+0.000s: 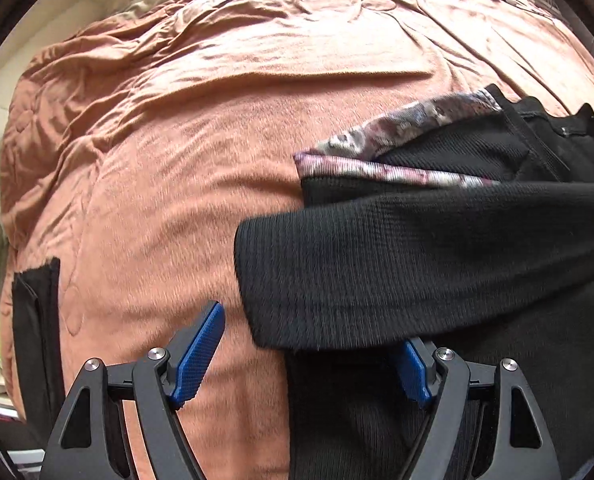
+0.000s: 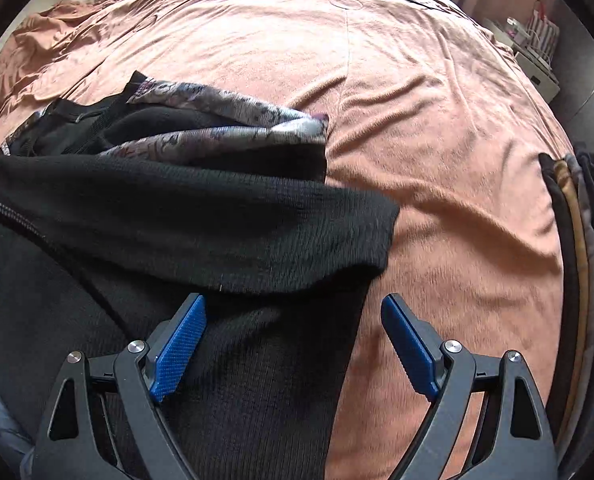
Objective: Fold small clothes
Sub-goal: 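Close both tools on the shirt's hem edge again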
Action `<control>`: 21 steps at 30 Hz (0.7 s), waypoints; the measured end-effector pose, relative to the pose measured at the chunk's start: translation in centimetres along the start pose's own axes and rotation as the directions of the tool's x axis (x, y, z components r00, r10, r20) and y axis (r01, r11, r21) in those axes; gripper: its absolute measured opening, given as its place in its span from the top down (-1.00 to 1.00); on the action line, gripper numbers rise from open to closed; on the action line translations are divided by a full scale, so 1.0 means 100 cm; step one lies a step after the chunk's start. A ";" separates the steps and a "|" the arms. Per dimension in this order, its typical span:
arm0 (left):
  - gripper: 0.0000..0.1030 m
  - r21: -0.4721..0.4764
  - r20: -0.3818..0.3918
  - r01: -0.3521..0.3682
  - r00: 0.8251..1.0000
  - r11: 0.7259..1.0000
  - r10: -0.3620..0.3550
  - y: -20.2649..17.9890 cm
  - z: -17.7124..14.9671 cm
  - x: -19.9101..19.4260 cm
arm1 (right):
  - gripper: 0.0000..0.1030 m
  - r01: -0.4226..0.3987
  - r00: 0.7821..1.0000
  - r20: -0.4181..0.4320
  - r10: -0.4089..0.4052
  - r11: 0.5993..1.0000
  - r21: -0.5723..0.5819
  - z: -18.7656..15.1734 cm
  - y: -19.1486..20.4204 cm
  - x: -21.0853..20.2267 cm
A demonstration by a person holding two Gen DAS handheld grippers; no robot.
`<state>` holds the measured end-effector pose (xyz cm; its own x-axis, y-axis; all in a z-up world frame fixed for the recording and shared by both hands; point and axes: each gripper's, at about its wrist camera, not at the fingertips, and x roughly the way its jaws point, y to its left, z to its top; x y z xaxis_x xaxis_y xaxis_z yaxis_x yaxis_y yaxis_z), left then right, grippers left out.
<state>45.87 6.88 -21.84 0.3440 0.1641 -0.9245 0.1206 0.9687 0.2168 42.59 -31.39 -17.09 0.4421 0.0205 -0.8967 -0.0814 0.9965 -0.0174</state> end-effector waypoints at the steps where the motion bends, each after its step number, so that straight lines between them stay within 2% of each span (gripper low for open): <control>1: -0.58 0.006 0.002 -0.012 1.000 1.000 0.012 -0.002 0.005 0.002 | -0.70 0.003 1.000 0.001 -0.003 1.000 0.003 0.005 -0.001 0.004; 9: -0.58 0.020 0.018 -0.053 0.998 0.998 0.053 -0.003 0.044 0.010 | -0.70 0.035 0.999 0.032 -0.035 0.999 0.014 0.048 -0.005 0.028; 15: -0.58 -0.040 0.031 -0.048 0.998 0.998 0.049 0.009 0.064 0.016 | -0.70 0.054 0.996 0.073 -0.058 0.997 0.049 0.069 -0.009 0.035; 19: -0.58 -0.093 0.104 -0.087 0.990 0.992 0.097 0.016 0.075 0.003 | -0.70 0.063 0.986 0.146 -0.077 0.993 0.099 0.078 -0.016 0.026; 21: -0.58 -0.126 0.155 -0.074 0.983 0.989 0.094 0.023 0.077 -0.010 | -0.70 0.046 0.981 0.181 -0.069 0.991 0.125 0.078 -0.023 0.018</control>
<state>52.94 7.49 -18.03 0.4944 0.2233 -0.8401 -0.0240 0.9696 0.2436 50.55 -32.99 -15.18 0.6009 -0.0336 -0.7986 0.0515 0.9987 -0.0033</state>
